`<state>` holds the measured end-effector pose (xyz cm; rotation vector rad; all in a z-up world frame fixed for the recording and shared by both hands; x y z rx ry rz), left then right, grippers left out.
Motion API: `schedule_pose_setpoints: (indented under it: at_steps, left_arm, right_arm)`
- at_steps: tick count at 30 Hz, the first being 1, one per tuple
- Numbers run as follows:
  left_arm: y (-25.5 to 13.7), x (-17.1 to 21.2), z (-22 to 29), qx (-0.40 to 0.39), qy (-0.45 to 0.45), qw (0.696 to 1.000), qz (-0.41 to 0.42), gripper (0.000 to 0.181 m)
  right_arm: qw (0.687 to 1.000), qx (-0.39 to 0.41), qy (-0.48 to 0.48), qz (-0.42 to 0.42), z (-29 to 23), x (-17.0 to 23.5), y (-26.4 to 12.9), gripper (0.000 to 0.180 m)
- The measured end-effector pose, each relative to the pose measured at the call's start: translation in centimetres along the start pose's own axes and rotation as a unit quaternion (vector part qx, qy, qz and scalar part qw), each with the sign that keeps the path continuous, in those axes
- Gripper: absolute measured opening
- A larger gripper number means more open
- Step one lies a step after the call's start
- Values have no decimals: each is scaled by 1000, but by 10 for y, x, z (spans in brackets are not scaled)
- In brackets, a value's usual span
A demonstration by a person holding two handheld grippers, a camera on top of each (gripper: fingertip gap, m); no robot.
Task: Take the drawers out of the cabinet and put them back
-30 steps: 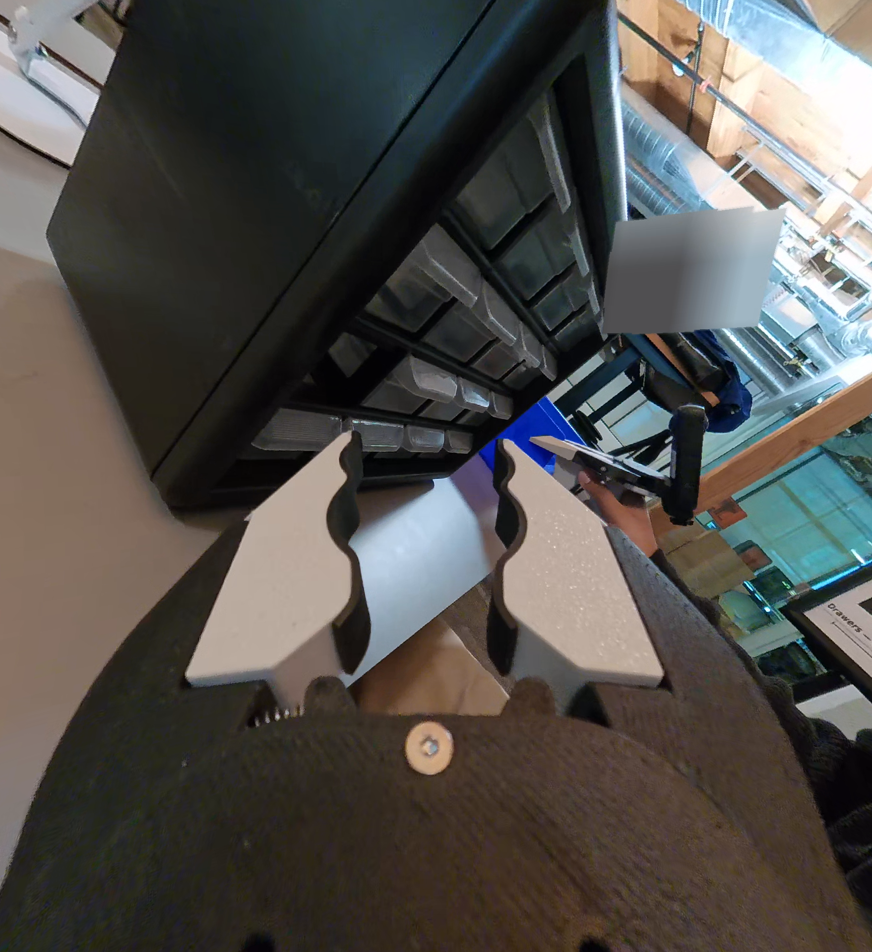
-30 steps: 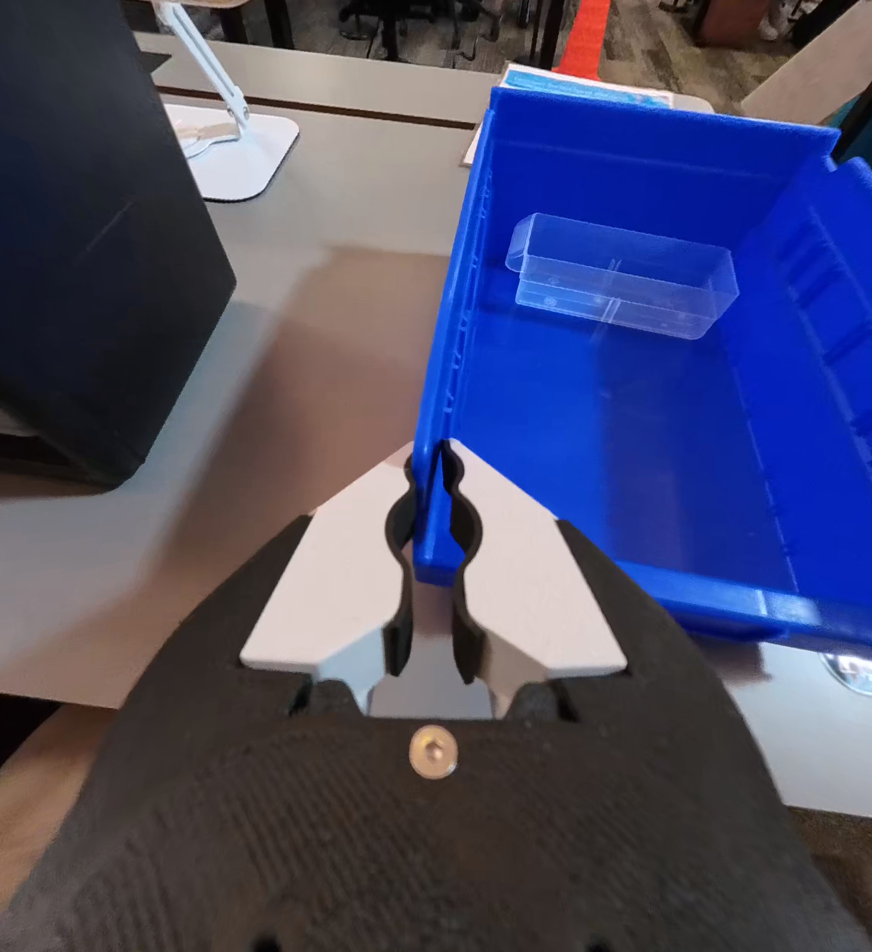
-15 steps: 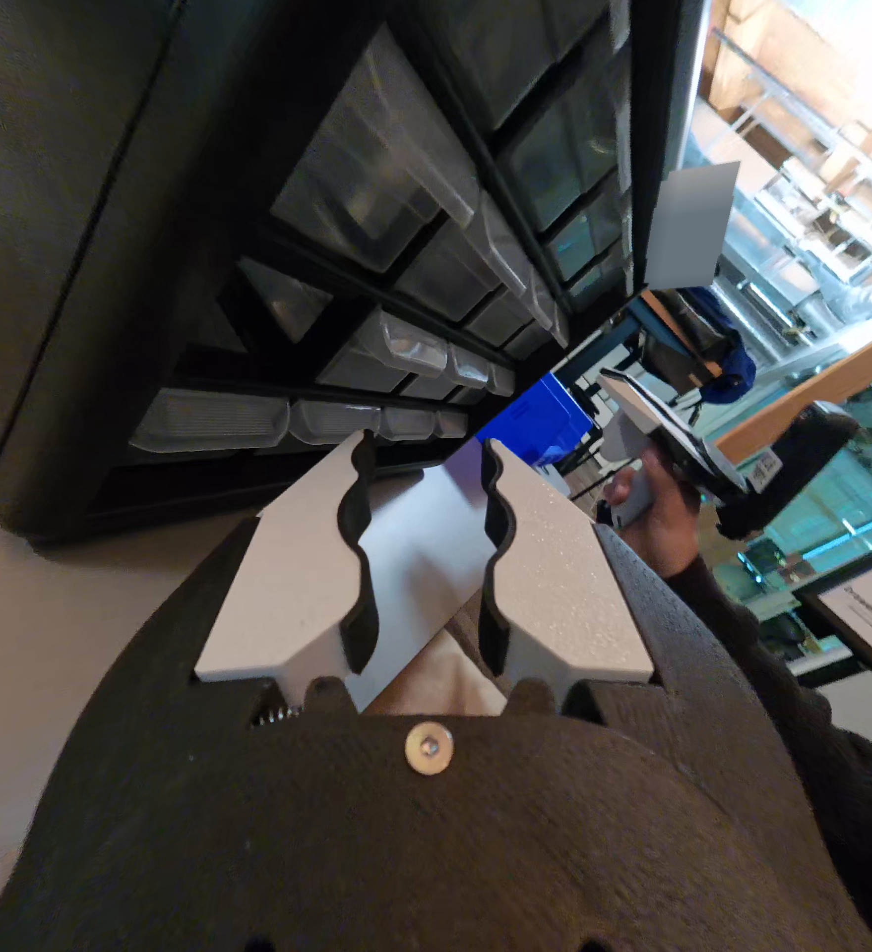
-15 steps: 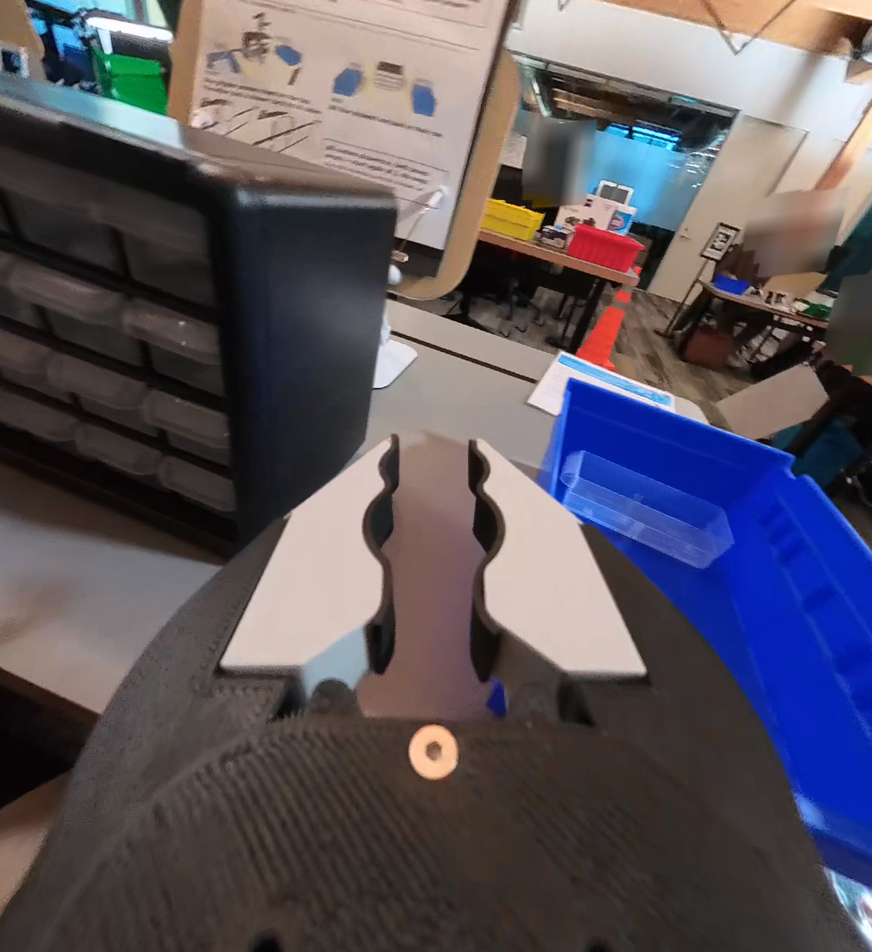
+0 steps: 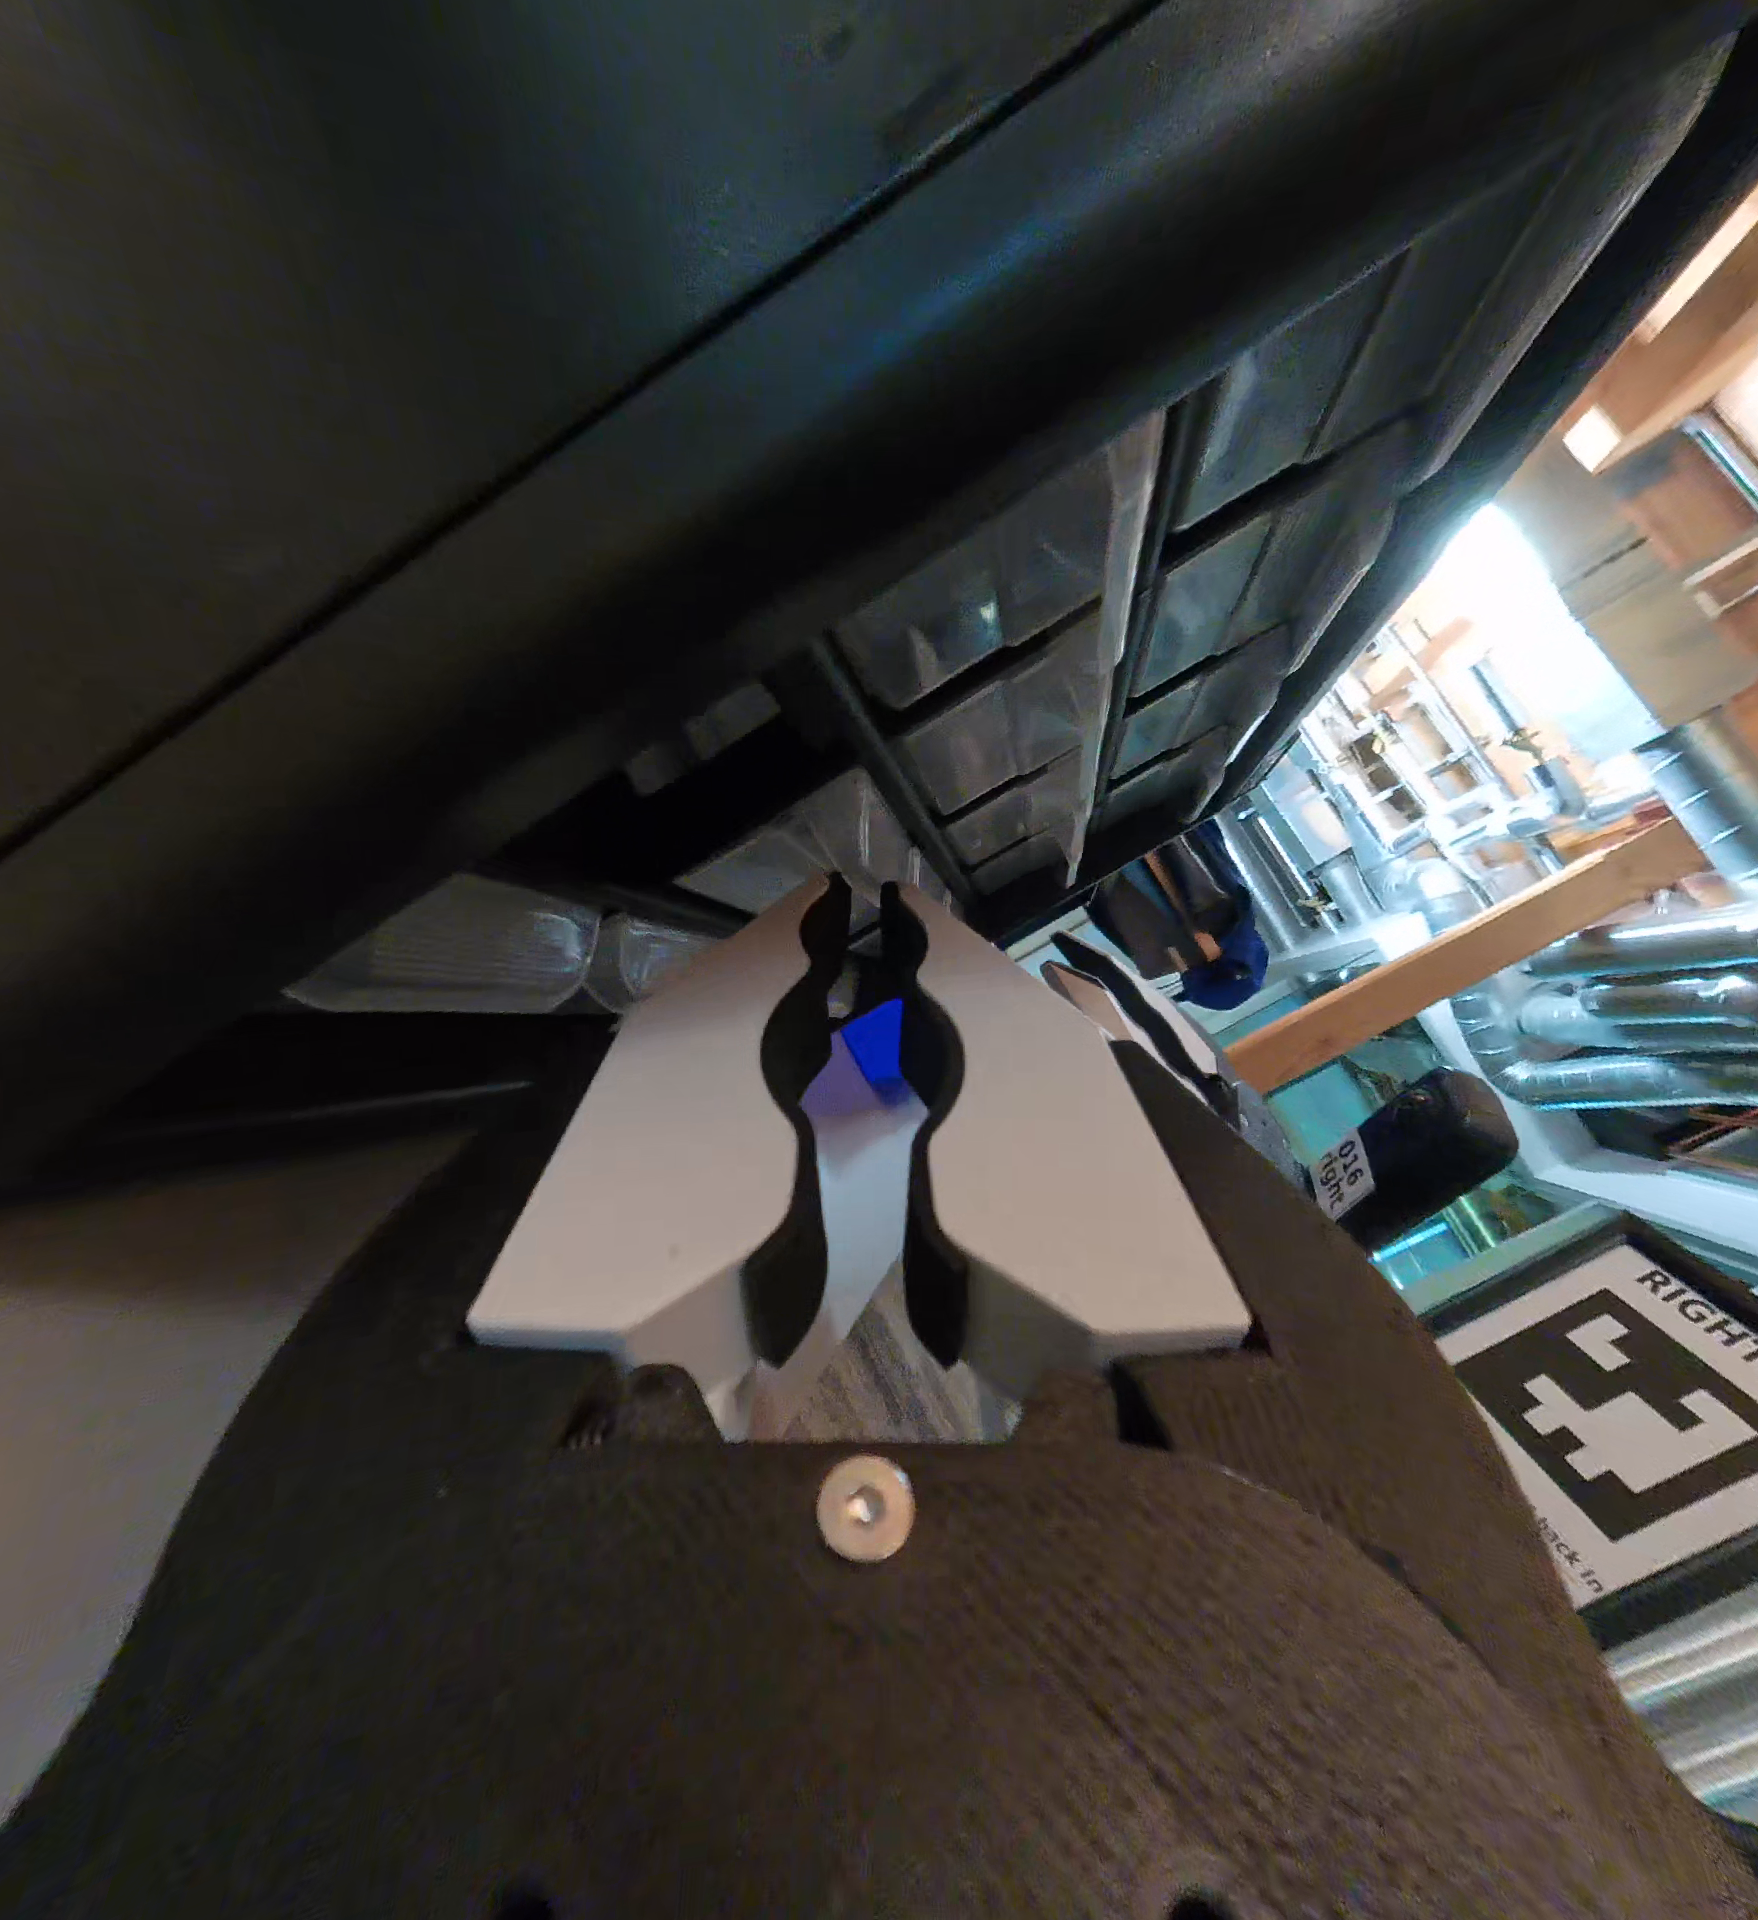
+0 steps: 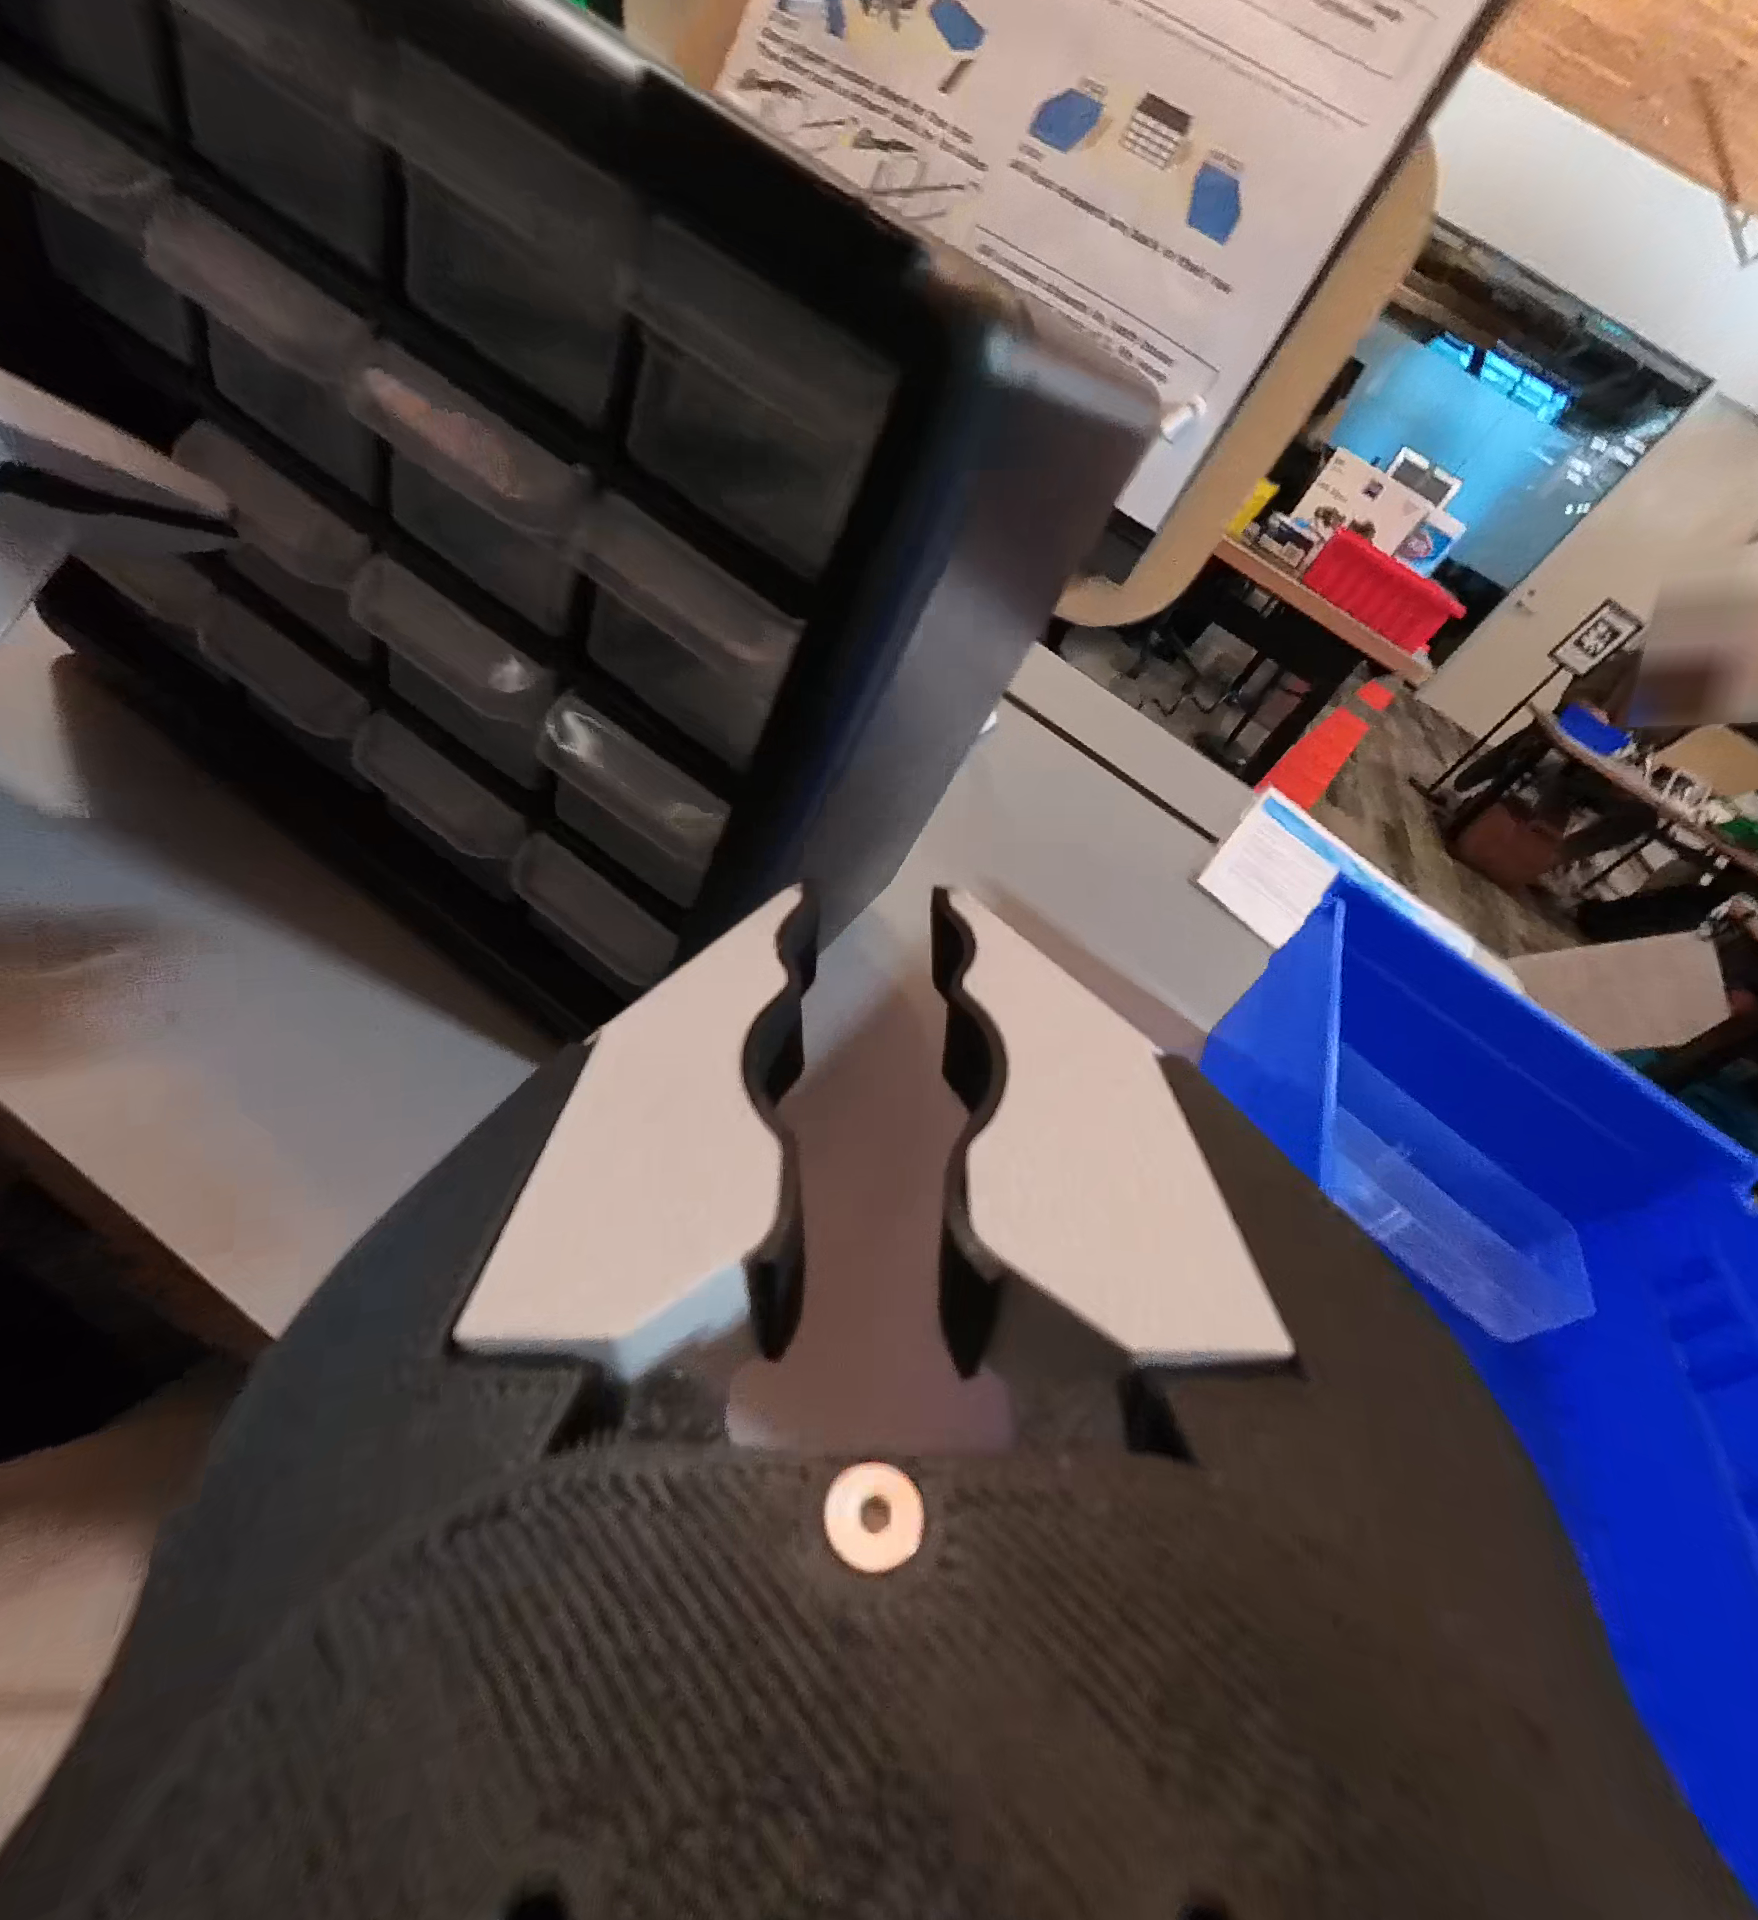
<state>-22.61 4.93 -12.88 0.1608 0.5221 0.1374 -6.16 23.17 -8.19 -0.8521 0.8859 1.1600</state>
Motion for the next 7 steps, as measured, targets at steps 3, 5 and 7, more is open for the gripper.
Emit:
schedule_pose_setpoints:
  at_steps: [3, 5, 7]
  left_arm:
    - [-6, 7, 1, -13, 8, 1000, -20, 0]
    - [-15, 14, 7, -1, -7, 1000, -24, 0]
    - [-22, 17, 13, 4, -33, 999, -17, 0]
  right_arm:
    - [998, 0, -56, 11, -12, -8, 0, 17]
    - [997, -4, -69, 45, -20, -15, -2, 12]
    - [995, -28, -56, 73, -27, -21, -3, 12]
Point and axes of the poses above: each gripper's, where its closed fingertips meet, y out along the fingers, x out of its underside, z = x × y across the jaws, the point moved 5 cm from there along -y, back along the fingers, and after that the axes turned 4 degrees about z, right-handed, at the moved point
